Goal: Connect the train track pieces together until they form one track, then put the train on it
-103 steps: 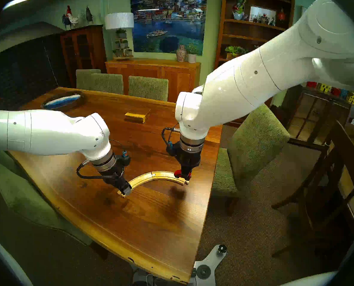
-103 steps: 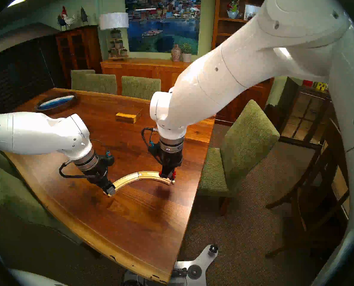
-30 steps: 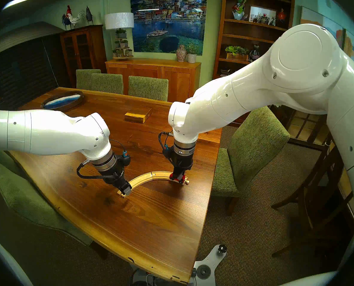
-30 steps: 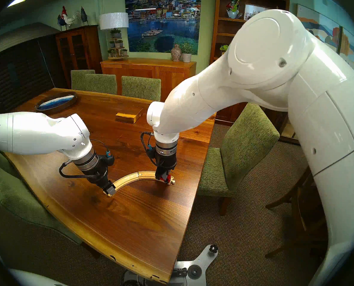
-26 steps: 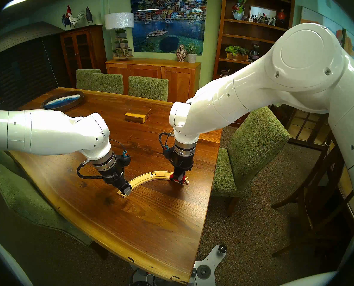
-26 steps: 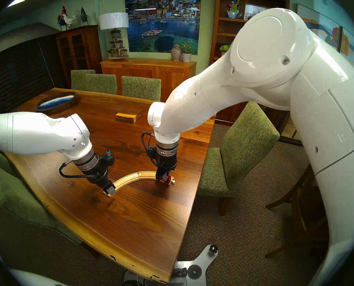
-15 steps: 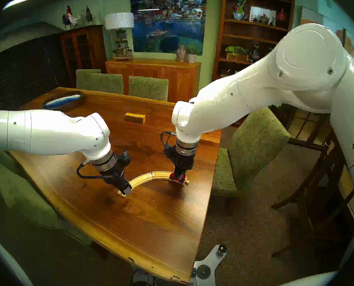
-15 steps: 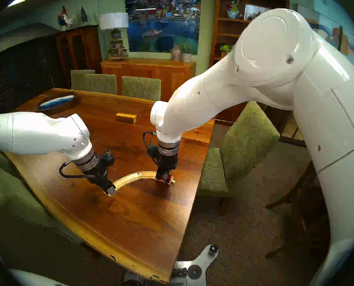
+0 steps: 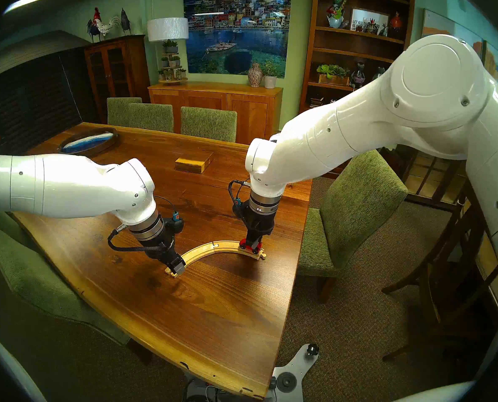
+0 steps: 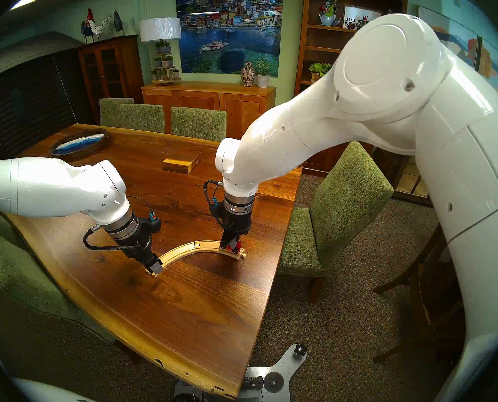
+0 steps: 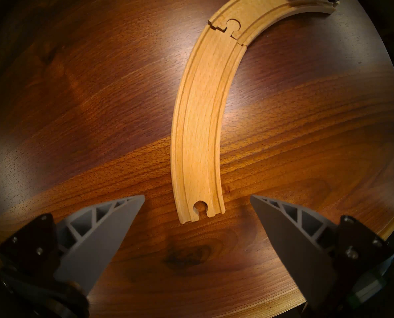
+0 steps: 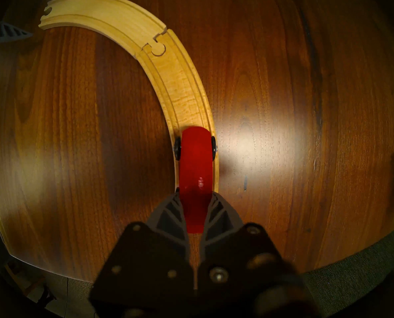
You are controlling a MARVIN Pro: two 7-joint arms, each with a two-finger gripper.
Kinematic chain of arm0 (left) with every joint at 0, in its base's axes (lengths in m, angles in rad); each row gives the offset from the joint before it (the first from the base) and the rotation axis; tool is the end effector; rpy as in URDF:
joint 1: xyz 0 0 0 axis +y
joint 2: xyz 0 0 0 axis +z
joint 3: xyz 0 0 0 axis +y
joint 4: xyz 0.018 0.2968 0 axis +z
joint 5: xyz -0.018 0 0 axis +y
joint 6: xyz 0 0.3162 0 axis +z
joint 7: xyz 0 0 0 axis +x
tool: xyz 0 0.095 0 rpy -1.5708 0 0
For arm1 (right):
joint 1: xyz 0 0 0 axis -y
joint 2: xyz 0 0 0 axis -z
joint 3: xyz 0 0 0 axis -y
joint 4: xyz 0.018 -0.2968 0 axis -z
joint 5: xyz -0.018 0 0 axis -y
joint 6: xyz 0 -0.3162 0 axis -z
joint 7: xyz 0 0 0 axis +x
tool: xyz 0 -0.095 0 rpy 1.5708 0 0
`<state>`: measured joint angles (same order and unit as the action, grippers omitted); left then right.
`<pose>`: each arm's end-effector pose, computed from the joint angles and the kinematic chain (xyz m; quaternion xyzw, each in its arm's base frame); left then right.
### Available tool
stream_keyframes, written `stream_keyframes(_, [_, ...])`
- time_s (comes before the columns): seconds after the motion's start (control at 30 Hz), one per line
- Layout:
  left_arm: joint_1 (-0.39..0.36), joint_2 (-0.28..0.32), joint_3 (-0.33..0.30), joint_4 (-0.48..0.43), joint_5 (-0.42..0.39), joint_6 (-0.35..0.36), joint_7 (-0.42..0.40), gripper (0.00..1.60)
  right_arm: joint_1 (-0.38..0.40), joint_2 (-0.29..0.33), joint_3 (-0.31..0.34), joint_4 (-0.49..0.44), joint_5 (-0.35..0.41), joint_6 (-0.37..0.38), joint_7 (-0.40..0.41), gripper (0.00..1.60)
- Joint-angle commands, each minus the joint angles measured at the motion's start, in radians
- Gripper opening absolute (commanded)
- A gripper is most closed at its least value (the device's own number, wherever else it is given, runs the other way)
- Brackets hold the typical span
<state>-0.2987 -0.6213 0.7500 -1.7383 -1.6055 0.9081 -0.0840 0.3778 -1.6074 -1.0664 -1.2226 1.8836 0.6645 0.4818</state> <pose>0.4099 0.0606 -0.2077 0.9300 -0.3606 0.0609 0.0363 0.4894 0.1718 -0.1928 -0.8374 -0.5451 -0.0340 0.0224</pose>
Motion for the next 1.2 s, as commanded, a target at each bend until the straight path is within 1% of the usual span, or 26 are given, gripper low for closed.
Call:
stream_keyframes(0.0, [-0.029,0.000,-0.022,-0.002,-0.002,0.000,0.001,1.60,0.005,-0.005,-0.002,0.041,-0.008,0.005,0.013,0.00])
stream_keyframes(0.47, [-0.029,0.000,-0.022,-0.002,-0.002,0.000,0.001,1.60,-0.022,-0.010,-0.003,0.071,-0.031,-0.001,0.040,0.00])
stream_keyframes(1.17, [-0.029,0.000,-0.022,-0.003,-0.002,0.000,0.001,1.60,-0.023,-0.009,-0.005,0.058,-0.048,-0.025,0.033,0.00])
